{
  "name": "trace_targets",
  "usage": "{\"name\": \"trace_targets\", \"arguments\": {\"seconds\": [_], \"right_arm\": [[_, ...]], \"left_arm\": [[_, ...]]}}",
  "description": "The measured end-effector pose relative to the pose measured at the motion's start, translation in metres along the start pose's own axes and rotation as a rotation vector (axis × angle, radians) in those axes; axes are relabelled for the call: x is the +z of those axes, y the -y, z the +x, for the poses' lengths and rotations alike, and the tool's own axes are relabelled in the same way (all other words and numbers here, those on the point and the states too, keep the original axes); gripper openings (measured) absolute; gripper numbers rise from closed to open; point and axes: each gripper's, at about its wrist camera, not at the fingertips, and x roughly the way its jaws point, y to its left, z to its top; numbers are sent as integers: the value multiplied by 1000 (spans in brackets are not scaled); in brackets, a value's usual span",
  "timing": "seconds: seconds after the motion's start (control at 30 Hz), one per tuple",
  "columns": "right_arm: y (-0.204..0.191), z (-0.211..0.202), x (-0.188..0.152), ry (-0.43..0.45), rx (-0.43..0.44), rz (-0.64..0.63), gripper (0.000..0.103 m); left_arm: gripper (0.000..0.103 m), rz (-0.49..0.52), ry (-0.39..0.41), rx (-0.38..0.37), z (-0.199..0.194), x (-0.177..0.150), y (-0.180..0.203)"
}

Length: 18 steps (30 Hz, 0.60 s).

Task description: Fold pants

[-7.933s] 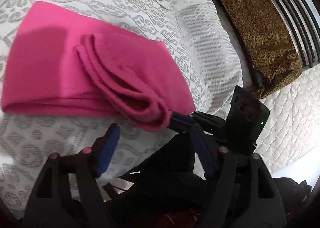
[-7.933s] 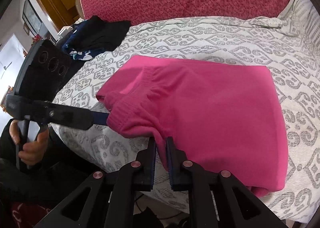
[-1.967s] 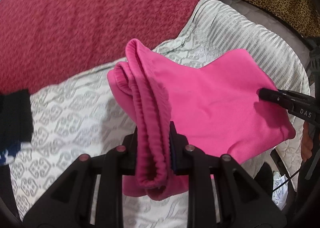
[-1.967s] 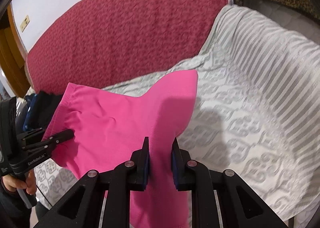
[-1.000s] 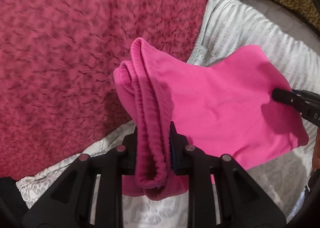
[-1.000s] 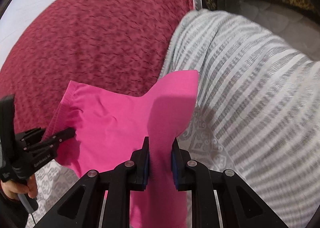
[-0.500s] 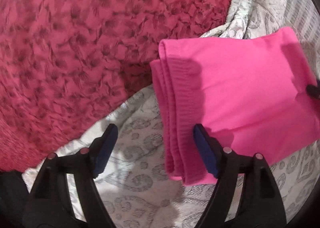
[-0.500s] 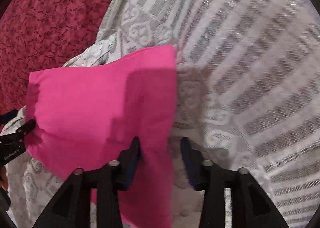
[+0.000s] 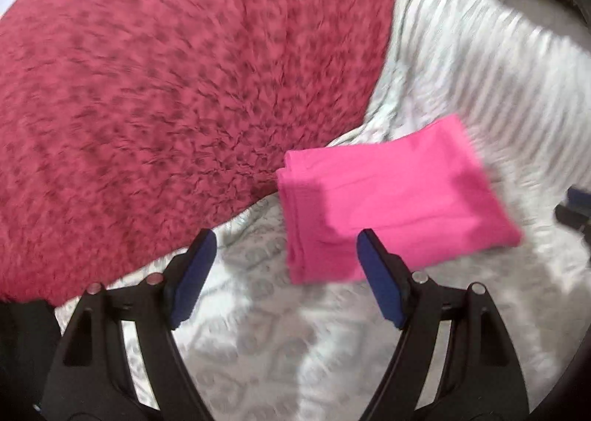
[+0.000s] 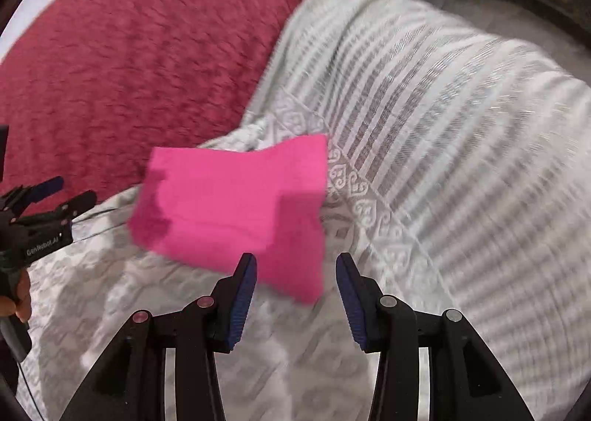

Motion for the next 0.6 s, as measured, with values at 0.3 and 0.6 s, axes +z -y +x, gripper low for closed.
{"name": "trace_targets", "arguments": {"seconds": [0.3, 0.6], "right_arm": [[-34, -81, -39, 133, 45, 56, 54], [-65, -144, -81, 121, 25, 15, 63]], "left_arm": [[83, -37, 82, -49, -117, -44, 13], [84, -98, 54, -29, -182, -101, 5]]}}
